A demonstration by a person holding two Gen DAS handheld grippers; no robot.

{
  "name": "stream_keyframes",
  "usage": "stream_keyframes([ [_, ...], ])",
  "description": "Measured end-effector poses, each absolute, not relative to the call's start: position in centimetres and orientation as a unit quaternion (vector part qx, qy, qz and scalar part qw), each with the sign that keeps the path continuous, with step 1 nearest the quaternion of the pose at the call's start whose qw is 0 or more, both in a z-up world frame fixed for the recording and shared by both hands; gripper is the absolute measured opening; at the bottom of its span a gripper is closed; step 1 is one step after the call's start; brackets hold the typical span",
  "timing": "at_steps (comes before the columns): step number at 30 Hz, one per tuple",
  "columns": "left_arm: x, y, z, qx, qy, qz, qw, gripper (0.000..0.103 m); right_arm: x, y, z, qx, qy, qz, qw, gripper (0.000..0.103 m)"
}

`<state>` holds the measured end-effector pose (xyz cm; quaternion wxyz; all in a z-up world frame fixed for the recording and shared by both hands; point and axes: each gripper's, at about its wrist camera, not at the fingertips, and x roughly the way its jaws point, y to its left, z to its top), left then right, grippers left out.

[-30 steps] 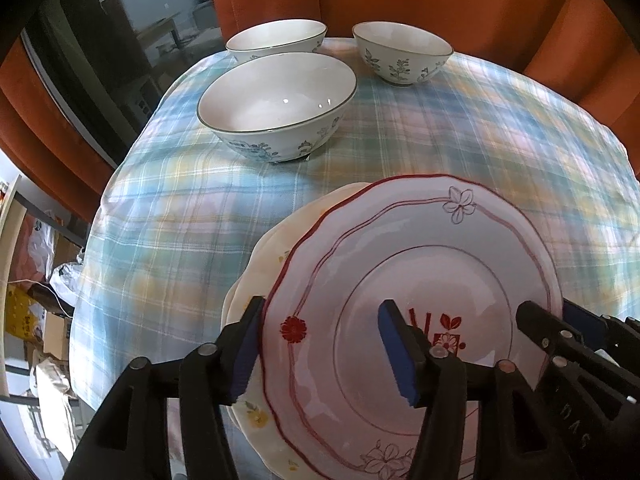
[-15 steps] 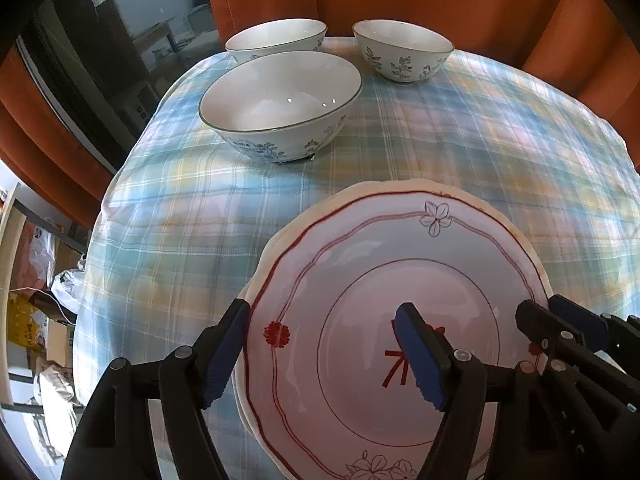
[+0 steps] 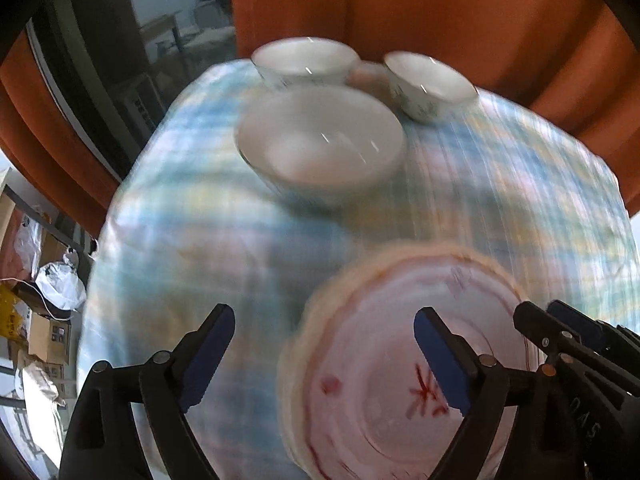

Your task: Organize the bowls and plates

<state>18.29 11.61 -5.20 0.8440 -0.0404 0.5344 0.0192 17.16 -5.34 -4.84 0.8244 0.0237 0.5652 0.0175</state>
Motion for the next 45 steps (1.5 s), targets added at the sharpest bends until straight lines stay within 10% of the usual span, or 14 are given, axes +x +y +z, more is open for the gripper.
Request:
stream_keyframes([
  [4,20.5,13.6,-4.0,-0.044,0.514,0.032,0.856,0.094,19.2,-4.3,-3.4,0.033,0.542,0.027,0.839,0.056],
  [18,28.3,17.5,-5.1,-0.056,0.501,0.062,0.861,0.086,28.4,0.8,-3.5,0.026,0.506,0.046,0.861,0.057],
  [23,29.8,17.6,-6.8,-0.049,0.513,0.056,0.855,0.064,30.6,1.5,-5.3,0.034,0.514,0.036,0.856,0.057],
  [28,30.2,16.5,-7.6,-0.037,0.518,0.029,0.854,0.044,31.2,2.2,-5.9,0.037,0.513,0.049,0.856,0.048],
  [33,30.2,16.0,-7.7,-0.029,0.519,0.021,0.854,0.032,31.6,3.0,-6.7,0.041,0.529,0.067,0.845,0.016],
  [45,28.9,13.7,-6.7,-0.018,0.522,0.009,0.853,0.030,29.9,2.1,-5.8,0.031,0.527,0.053,0.847,0.015],
])
